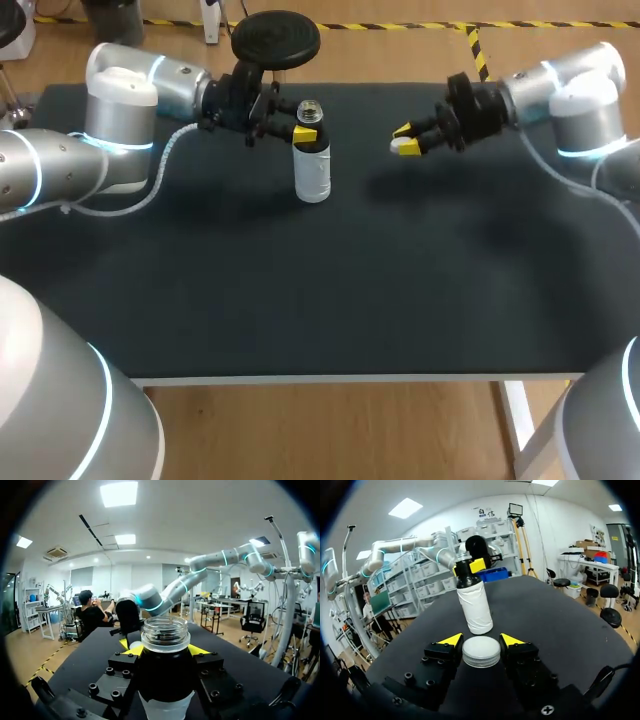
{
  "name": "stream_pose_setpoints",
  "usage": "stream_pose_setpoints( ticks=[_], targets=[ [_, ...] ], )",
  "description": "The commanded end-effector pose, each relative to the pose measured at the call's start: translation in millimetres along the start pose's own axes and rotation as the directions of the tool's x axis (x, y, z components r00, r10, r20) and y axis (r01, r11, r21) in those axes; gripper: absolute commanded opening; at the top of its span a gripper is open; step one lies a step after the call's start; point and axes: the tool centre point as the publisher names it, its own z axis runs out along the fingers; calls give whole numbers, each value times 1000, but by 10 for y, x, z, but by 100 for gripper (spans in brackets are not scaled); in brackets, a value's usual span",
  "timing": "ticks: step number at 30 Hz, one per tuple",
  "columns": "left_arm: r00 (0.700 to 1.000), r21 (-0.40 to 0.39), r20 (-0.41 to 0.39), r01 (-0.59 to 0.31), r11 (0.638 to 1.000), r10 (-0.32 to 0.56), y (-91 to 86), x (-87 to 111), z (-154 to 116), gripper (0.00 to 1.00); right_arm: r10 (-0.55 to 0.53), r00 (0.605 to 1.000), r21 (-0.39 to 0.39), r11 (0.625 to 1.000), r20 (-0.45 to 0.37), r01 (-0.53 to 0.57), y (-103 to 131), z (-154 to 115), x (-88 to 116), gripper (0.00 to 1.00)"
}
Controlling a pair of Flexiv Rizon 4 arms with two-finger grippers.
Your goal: Unscrew the bottle cap
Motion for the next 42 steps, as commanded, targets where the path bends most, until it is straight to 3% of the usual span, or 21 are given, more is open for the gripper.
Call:
stream_pose_setpoints(
  ticks=[1,10,12,13,14,30,31,34,42],
  targets=[
    [1000,-1,0,0,1000,0,-5,4,-1,0,26,897,-12,1000,440,-23,-81,14,45,0],
    [1000,-1,0,0,1000,0,-5,4,-1,0,61,881,-1,998,468,-69,-198,56,-32,0],
    [1000,-1,0,0,1000,0,-5,4,-1,0,65,882,-4,997,467,-72,-205,59,-36,45],
    [1000,-1,0,0,1000,0,-5,4,-1,0,67,882,-5,997,466,-73,-206,59,-36,79],
    [1000,-1,0,0,1000,0,-5,4,-1,0,68,883,-6,997,464,-74,-206,60,-36,100],
    [1000,-1,0,0,1000,0,-5,4,-1,0,58,890,-18,998,453,-56,-137,62,-25,100],
    [1000,-1,0,0,1000,0,-5,4,-1,13,58,890,-18,998,453,-56,-137,62,-25,100],
    [1000,-1,0,0,1000,0,-5,4,-1,100,58,890,-18,998,453,-56,-137,62,-25,100],
    [1000,-1,0,0,1000,0,-5,4,-1,100,58,890,-18,998,453,-56,-137,62,-25,100]
  ],
)
